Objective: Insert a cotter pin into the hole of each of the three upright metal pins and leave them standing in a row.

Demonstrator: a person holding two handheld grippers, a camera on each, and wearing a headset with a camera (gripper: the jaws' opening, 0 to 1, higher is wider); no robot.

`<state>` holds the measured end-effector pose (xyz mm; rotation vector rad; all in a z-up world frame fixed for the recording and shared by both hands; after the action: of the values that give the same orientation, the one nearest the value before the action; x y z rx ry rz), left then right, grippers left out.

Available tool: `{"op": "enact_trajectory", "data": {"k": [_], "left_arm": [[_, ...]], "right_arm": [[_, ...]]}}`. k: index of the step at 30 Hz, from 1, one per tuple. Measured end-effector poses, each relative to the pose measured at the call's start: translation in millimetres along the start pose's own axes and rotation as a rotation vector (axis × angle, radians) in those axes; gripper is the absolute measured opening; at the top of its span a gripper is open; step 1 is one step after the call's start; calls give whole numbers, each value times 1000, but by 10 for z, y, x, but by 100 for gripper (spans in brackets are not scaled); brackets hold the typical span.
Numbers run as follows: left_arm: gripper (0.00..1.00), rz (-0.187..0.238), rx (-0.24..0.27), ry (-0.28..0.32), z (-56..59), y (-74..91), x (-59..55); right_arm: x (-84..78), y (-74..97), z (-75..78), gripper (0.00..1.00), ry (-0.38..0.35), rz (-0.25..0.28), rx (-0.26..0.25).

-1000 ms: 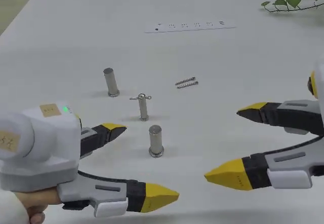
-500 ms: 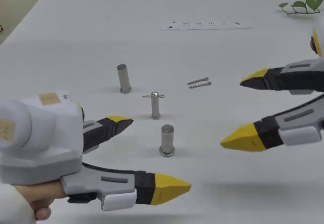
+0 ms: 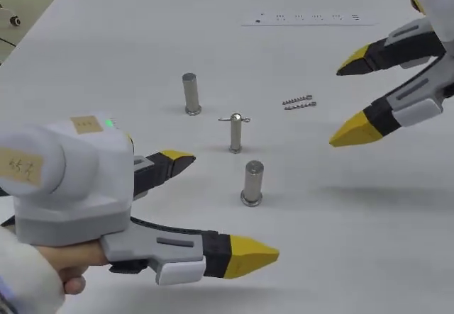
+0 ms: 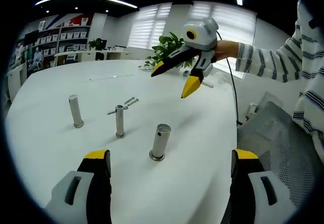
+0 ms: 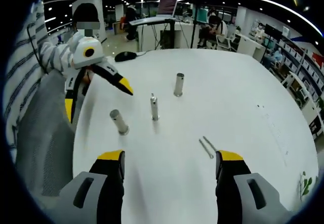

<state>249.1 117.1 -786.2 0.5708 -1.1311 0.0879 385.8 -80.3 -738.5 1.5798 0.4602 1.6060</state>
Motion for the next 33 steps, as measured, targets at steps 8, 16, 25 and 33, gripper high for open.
{"op": "enact_trajectory", "data": {"k": [8,16,25,33], "left_arm": [[99,-16,2,8,-5,-11,-42],[99,-19,23,-9,-43,12,-34],[99,-25,26,-7,-35,29,-40],[99,-31,34,-2,-38,51,-68]], "right_arm": [[-126,-328,321,60,1,-61,46],[-227,-480,428,37,18,-120,96],[-327,-626,438,31,72,-198,103],[-305,-643,444,31,75,-200,82]]}}
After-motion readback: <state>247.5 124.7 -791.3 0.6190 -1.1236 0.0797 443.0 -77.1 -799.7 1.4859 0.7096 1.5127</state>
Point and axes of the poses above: the centre of the closed fingertips' face, and the gripper's own axes: y roughly backward along the fingers, z roughly to its right, x roughly out of its top, the point moved 7 cm from there along y, roughly backward along the fingers, and after that the axes turned 7 degrees about -x, right-handed, at the moved point
